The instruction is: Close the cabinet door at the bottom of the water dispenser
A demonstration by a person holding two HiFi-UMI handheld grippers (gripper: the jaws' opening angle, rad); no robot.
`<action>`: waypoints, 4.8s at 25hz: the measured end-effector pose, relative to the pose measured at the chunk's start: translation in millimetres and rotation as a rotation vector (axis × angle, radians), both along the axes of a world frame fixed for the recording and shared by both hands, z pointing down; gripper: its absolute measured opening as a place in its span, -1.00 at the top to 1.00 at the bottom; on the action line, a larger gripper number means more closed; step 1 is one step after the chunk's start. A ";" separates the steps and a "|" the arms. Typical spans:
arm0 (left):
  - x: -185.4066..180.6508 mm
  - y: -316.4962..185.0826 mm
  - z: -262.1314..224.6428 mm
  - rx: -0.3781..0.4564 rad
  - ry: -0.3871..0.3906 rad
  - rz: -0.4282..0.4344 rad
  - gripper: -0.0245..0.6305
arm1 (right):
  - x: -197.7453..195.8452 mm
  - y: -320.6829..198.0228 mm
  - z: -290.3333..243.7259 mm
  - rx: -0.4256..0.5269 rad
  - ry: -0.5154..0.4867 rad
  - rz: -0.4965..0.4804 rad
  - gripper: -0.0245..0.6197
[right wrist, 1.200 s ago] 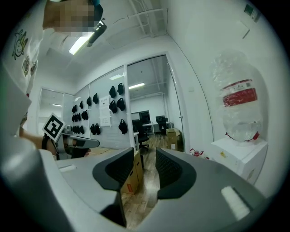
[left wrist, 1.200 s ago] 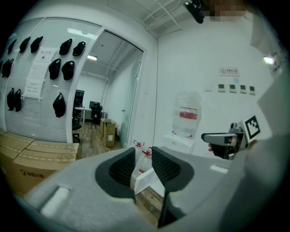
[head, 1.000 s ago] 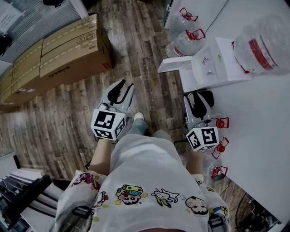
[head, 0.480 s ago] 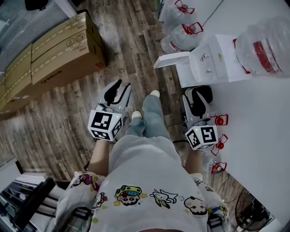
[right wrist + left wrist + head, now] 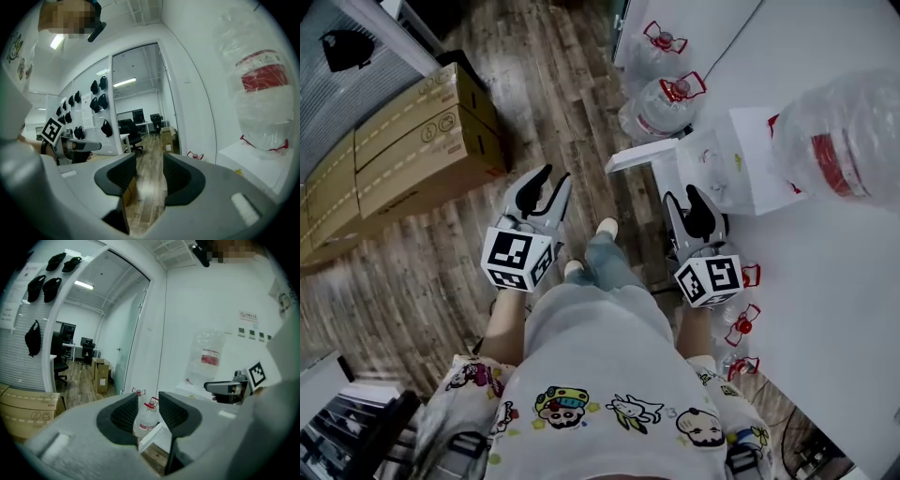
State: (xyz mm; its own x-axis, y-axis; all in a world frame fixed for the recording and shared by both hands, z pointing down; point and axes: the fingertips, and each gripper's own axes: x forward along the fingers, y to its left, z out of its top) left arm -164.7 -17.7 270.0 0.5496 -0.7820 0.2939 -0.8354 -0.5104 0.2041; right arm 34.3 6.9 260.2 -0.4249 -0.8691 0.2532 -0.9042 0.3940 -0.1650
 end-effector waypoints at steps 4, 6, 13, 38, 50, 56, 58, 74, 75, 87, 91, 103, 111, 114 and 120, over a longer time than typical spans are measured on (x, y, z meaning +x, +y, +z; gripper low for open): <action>21.5 -33.6 -9.6 0.018 0.008 0.021 0.51 | 9.7 -34.2 -10.2 0.018 -0.001 -0.010 0.37; 31.5 -47.5 -12.0 0.022 0.008 0.032 0.50 | 15.2 -46.8 -12.6 0.021 -0.003 -0.013 0.37; 57.3 -77.5 -1.8 0.003 0.010 0.064 0.50 | 29.8 -70.3 -5.3 0.005 -0.011 -0.016 0.34; 113.5 -118.9 140.6 -0.198 -0.034 0.373 0.50 | 47.8 -96.3 121.6 -0.177 -0.063 0.264 0.34; 134.2 -116.1 270.5 -0.287 -0.075 0.425 0.50 | 58.2 -91.2 219.5 -0.247 -0.084 0.322 0.34; 140.6 -111.3 326.0 -0.333 -0.070 0.433 0.42 | 58.0 -85.3 268.0 -0.277 -0.107 0.319 0.35; 145.0 -107.3 345.2 -0.347 -0.079 0.439 0.42 | 60.2 -81.7 283.2 -0.282 -0.107 0.320 0.35; 158.3 -122.7 486.4 -0.452 -0.140 0.425 0.23 | 65.3 -82.6 358.7 -0.337 -0.102 0.279 0.35; 158.5 -122.3 493.1 -0.460 -0.149 0.431 0.23 | 64.7 -82.2 360.7 -0.341 -0.103 0.280 0.35; 177.6 -133.7 550.5 -0.516 -0.247 0.506 0.16 | 66.5 -80.3 374.0 -0.374 -0.107 0.298 0.35; 182.9 -139.2 555.5 -0.518 -0.255 0.525 0.16 | 66.7 -79.3 380.2 -0.388 -0.110 0.303 0.35; 185.1 -141.2 567.4 -0.562 -0.299 0.500 0.45 | 74.0 -80.6 386.9 -0.410 -0.120 0.324 0.35; 191.3 -117.7 567.6 -0.602 -0.298 0.486 0.50 | 82.2 -77.5 401.9 -0.443 -0.132 0.352 0.35; 198.4 -101.3 567.3 -0.610 -0.296 0.499 0.53 | 88.0 -71.5 407.7 -0.457 -0.138 0.372 0.35; 216.1 -69.0 568.1 -0.643 -0.283 0.512 0.54 | 100.5 -51.4 415.9 -0.485 -0.142 0.405 0.35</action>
